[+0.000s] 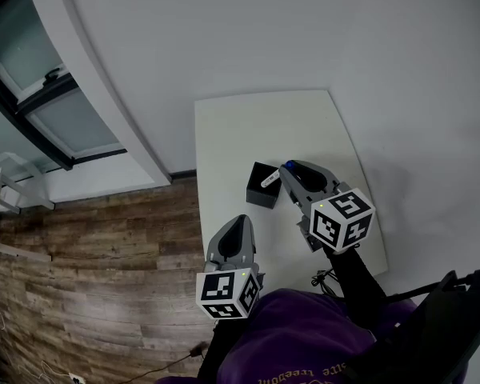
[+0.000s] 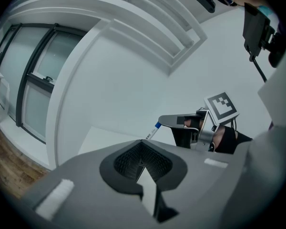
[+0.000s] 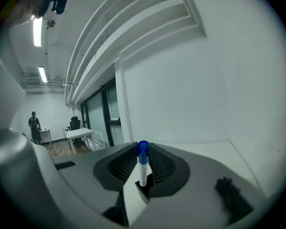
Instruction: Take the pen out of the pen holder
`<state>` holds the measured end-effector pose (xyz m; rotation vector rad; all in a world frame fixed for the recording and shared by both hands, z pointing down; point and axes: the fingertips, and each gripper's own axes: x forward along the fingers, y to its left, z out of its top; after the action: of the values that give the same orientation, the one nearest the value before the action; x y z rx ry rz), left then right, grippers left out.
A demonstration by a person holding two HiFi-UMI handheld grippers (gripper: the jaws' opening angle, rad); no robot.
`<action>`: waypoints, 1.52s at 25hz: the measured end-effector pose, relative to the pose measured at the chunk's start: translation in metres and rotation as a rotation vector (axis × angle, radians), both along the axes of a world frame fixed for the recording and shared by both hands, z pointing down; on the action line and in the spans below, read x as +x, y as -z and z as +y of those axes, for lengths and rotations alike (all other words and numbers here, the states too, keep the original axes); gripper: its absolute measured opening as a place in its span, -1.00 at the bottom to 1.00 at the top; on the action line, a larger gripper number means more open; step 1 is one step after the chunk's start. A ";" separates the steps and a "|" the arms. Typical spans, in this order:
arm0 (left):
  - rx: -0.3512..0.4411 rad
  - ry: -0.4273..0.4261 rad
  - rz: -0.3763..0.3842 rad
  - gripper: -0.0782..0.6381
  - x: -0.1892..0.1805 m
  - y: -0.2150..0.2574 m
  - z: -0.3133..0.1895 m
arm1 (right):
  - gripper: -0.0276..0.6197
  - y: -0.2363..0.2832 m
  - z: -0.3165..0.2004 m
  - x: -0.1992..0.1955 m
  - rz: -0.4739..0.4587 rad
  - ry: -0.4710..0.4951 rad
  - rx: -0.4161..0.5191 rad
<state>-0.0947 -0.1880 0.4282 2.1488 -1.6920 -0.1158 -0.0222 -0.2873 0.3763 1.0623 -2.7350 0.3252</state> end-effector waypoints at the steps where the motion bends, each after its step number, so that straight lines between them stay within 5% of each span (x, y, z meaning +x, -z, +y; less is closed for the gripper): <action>1: 0.000 -0.001 0.000 -0.76 0.000 0.000 0.000 | -0.67 0.001 0.002 0.001 -0.007 0.002 -0.001; 38: -0.006 -0.016 -0.004 -0.76 0.004 -0.001 -0.001 | -0.67 0.005 0.012 0.004 -0.060 0.024 -0.036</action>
<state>-0.0902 -0.1888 0.4295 2.1591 -1.6747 -0.1024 -0.0180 -0.2755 0.3715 1.0256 -2.7812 0.4066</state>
